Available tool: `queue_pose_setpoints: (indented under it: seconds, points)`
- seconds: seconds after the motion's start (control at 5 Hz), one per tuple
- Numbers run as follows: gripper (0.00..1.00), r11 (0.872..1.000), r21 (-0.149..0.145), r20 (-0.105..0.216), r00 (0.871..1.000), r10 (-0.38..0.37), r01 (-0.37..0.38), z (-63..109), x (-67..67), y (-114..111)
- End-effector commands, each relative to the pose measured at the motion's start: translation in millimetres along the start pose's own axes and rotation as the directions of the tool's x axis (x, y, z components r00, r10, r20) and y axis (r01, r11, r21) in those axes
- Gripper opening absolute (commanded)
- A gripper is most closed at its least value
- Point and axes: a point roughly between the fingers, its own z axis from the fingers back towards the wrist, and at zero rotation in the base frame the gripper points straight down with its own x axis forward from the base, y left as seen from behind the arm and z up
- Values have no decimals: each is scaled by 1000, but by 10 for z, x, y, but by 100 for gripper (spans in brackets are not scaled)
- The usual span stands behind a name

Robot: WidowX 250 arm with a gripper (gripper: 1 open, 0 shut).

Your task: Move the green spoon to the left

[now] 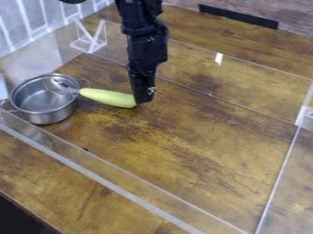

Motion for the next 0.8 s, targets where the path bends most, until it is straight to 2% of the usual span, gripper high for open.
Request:
queue_pose_setpoints:
  seconds: [0.0, 0.4, 0.6]
  points:
    - [0, 997, 76, 64, 998, -16, 11, 446, 16, -6]
    - [0, 996, 91, 70, 998, -2, -5, 665, -56, 51]
    - [0, 995, 91, 67, 997, -35, 29, 657, -47, -27]
